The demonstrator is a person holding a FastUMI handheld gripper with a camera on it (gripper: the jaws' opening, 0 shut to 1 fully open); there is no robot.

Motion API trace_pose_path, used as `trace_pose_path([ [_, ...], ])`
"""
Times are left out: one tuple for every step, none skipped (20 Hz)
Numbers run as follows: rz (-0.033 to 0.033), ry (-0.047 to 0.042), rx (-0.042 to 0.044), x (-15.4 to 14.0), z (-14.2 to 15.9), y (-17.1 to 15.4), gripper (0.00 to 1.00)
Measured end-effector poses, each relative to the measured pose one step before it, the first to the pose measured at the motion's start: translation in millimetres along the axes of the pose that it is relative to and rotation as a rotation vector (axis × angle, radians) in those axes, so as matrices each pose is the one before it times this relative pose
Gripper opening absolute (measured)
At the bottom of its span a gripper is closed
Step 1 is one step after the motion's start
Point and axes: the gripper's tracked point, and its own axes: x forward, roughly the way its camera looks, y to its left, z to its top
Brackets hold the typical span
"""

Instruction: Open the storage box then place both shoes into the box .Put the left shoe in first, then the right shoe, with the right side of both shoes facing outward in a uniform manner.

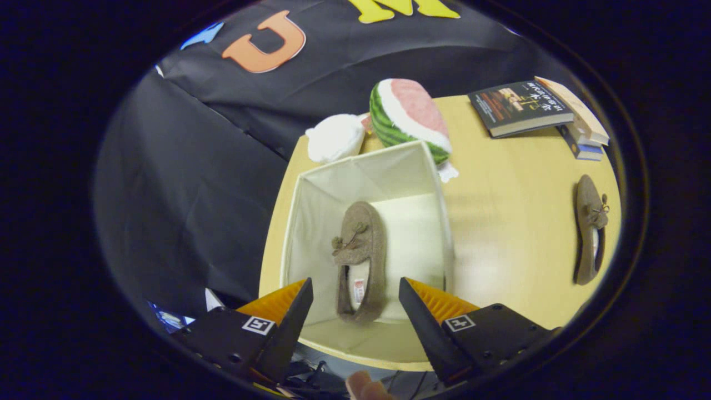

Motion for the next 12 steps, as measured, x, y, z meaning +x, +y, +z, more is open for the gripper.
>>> trace_pose_path([
  [0.02687,-0.00170,0.00026,-13.38,0.58,-6.52,0.95],
  [0.02467,-0.00918,-0.00327,-14.66,3.60,-7.36,0.95],
  [0.00437,-0.01959,-0.01012,-14.60,5.07,-11.52,0.96],
  [-0.01822,-0.01925,-0.01438,-12.27,6.00,-17.36,0.96],
  [-0.01983,-0.01464,-0.00630,-10.35,4.81,-18.24,0.95],
  [-0.02163,-0.00787,-0.00219,-8.16,3.56,-18.21,0.96],
  [-0.03250,-0.00525,0.00371,-7.94,3.01,-19.22,0.96],
  [-0.04705,-0.00329,0.00255,-4.29,3.95,-26.45,0.96],
  [-0.05560,0.00129,-0.00216,0.10,1.73,-25.89,0.96],
  [-0.05160,0.00481,-0.00670,2.80,-0.38,-27.23,0.96],
  [-0.04384,0.01249,-0.00323,5.14,-2.27,-24.26,0.96],
  [-0.03587,0.01991,-0.00047,4.72,-3.94,-22.52,0.96],
])
